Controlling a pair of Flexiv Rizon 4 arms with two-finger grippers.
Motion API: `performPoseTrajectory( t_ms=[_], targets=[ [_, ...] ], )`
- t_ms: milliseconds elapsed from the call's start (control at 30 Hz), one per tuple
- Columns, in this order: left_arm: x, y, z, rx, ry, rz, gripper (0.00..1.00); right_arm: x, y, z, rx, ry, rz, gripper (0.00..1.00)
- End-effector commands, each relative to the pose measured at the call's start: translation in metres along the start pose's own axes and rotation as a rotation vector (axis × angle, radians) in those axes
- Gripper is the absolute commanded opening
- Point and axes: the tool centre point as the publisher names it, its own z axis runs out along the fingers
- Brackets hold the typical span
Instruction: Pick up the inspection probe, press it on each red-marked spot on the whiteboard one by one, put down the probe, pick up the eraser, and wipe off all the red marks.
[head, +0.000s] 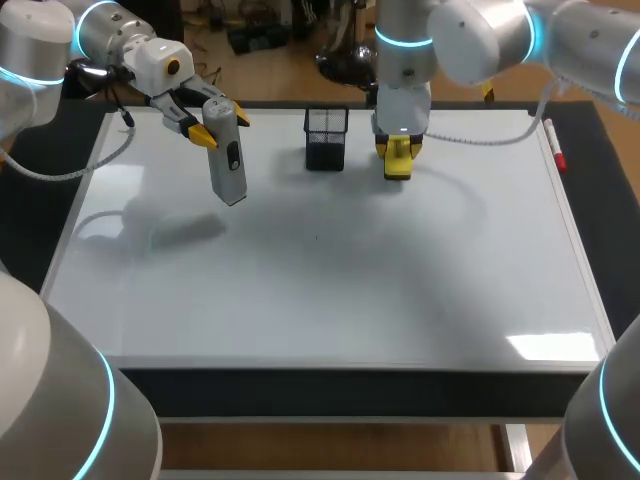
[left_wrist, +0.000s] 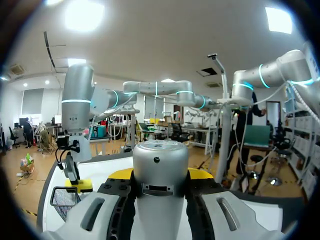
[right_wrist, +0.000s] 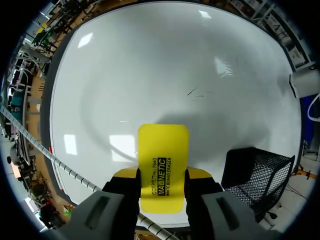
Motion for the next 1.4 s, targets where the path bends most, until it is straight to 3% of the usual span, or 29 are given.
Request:
performPoseTrajectory(
  t_ms=[33, 833, 867, 900, 1000, 1100, 1200, 1233, 1267, 1400],
  targets=[
    [-0.002, -0.001, -0.002, 0.001, 0.007, -0.001, 0.00, 0.001, -0.006, 0.006, -0.009, 0.003, 0.003, 0.00],
    [-0.002, -0.001, -0.002, 0.001, 0.007, -0.001, 0.00, 0.010, -0.013, 0.017, -0.007, 0.015, 0.028, 0.00],
    [-0.002, -0.001, -0.002, 0.001, 0.007, -0.001, 0.00, 0.010, -0.013, 0.017, -0.008, 0.015, 0.028, 0.04],
    [-0.002, -0.001, -0.002, 0.001, 0.007, -0.001, 0.00, 0.010, -0.012, 0.017, -0.009, 0.015, 0.027, 0.16],
    [-0.002, -0.001, -0.002, 0.001, 0.007, -0.001, 0.00, 0.011, -0.012, 0.017, -0.011, 0.015, 0.028, 0.20],
    [-0.002, -0.001, -0.002, 0.001, 0.007, -0.001, 0.00, 0.014, -0.012, 0.016, -0.010, 0.016, 0.034, 0.45],
    [-0.002, -0.001, -0.002, 0.001, 0.007, -0.001, 0.00, 0.017, -0.013, 0.014, -0.004, 0.017, 0.046, 0.52],
    [-0.002, -0.001, -0.002, 0.001, 0.007, -0.001, 0.00, 0.019, -0.013, 0.014, -0.004, 0.017, 0.049, 0.85],
    [-0.002, -0.001, -0.002, 0.001, 0.007, -0.001, 0.00, 0.020, -0.013, 0.013, -0.004, 0.016, 0.051, 0.96],
    [-0.002, -0.001, -0.002, 0.001, 0.007, -0.001, 0.00, 0.026, -0.014, 0.007, 0.008, 0.009, 0.068, 1.00]
  ],
)
